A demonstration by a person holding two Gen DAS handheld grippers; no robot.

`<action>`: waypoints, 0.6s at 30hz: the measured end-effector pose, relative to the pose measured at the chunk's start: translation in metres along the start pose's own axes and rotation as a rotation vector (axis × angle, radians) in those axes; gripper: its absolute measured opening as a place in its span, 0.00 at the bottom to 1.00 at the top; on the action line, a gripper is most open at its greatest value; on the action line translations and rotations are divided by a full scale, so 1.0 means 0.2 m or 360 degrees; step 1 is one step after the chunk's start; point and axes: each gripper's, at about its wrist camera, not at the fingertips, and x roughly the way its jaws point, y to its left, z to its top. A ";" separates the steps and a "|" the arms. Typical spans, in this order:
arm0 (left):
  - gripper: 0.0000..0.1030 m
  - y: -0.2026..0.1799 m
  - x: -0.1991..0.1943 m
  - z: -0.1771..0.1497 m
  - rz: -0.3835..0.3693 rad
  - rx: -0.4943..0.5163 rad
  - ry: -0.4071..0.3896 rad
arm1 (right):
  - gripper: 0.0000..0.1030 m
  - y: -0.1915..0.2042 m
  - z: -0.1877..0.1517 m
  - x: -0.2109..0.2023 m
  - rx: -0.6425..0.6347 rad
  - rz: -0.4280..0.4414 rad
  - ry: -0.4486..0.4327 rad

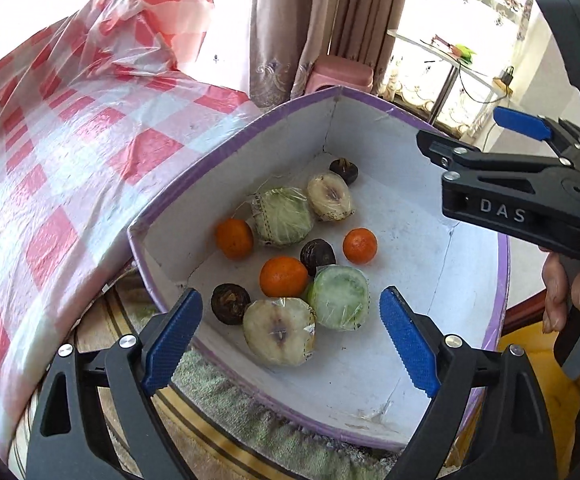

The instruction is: Organize fruits

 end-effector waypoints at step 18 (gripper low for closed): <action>0.86 0.02 -0.11 -0.14 0.0017 -0.0060 -0.0214 | 0.95 0.05 -0.30 -0.30 0.0303 -0.0020 0.0018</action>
